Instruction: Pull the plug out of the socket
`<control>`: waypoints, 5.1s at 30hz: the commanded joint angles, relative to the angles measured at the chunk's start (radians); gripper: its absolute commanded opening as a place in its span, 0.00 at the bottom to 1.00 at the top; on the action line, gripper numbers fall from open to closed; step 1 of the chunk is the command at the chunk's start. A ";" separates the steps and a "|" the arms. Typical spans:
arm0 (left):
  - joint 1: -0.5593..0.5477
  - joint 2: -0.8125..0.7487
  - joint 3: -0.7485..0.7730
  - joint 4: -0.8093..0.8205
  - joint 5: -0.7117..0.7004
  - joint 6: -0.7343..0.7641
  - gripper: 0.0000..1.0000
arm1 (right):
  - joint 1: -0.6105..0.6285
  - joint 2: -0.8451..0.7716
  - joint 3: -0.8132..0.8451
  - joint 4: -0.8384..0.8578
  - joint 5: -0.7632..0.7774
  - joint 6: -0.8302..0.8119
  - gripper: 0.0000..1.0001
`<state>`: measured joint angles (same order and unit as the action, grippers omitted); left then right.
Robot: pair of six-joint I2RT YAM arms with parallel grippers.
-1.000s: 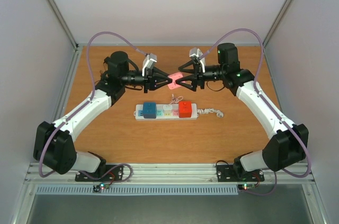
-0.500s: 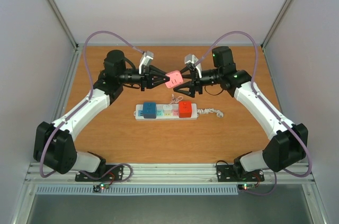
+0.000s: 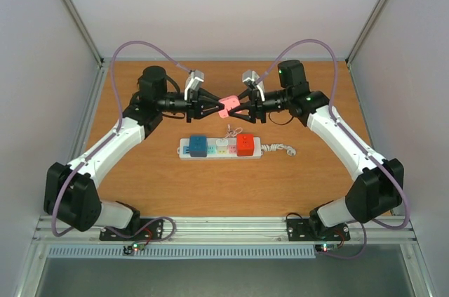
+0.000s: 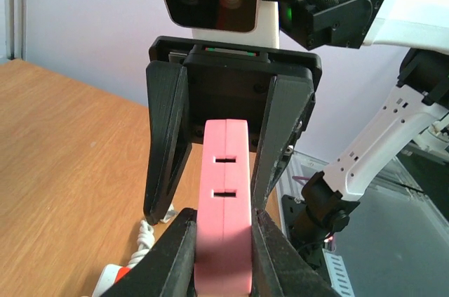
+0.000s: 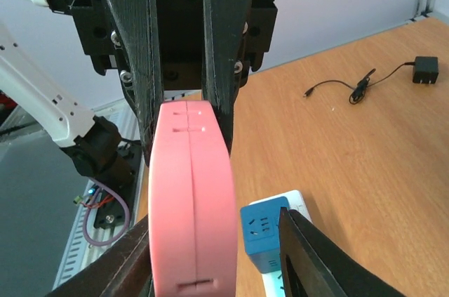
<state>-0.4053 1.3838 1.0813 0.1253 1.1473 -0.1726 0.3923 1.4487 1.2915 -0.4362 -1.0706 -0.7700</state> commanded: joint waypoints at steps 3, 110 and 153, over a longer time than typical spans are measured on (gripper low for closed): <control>-0.052 -0.039 0.045 -0.170 0.047 0.159 0.01 | -0.007 0.030 0.057 0.076 0.032 0.063 0.42; 0.256 0.339 0.324 -0.417 -0.958 0.830 1.00 | -0.040 -0.047 0.005 0.150 0.371 0.065 0.99; 0.218 -0.115 -0.278 -0.639 -0.311 1.193 1.00 | 0.128 0.220 -0.077 -0.139 0.295 -0.623 0.80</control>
<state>-0.1703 1.3052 0.8383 -0.5507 0.8341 0.9207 0.4881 1.6752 1.2339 -0.5846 -0.7708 -1.3369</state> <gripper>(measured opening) 0.996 0.800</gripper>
